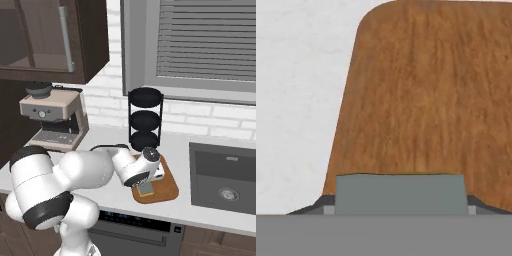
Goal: Pick up the sponge from the counter and clean the cutting board by briefly scrubbing or pressing down on the cutting board. Once finished, release the sponge.
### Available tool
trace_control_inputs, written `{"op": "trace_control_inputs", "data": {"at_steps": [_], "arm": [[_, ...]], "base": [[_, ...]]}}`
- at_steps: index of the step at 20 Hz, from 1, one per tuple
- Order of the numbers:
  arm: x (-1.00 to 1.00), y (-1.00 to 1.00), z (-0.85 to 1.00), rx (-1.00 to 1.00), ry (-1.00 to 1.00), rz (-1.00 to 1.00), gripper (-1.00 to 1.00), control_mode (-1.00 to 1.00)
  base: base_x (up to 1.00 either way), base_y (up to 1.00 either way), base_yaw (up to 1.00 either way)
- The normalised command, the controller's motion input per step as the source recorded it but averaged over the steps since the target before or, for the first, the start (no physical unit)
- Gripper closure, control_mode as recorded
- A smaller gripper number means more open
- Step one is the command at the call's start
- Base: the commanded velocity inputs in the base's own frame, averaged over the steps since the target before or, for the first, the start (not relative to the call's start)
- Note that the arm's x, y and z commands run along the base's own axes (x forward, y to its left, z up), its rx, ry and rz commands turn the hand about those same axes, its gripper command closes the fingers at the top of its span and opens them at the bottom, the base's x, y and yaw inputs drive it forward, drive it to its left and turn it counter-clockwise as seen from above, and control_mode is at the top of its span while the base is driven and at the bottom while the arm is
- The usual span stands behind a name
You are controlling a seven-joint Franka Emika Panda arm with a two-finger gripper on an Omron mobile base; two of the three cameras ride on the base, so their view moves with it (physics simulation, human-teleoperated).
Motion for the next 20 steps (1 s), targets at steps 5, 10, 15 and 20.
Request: {"op": "trace_control_inputs", "data": {"at_steps": [5,10,15,20], "arm": [[0.0,0.52,-0.19,0.0,0.0,-0.08,1.0,-1.0],[0.0,0.62,-0.09,0.0,0.0,-0.08,1.0,-1.0],[0.0,0.73,-0.02,0.0,0.0,-0.04,1.0,-1.0],[0.09,0.71,0.11,0.0,0.02,0.0,1.0,-1.0]], "base": [[0.0,0.0,0.0],[0.0,0.0,0.0],[0.0,0.0,0.0],[0.0,0.0,0.0]]}}
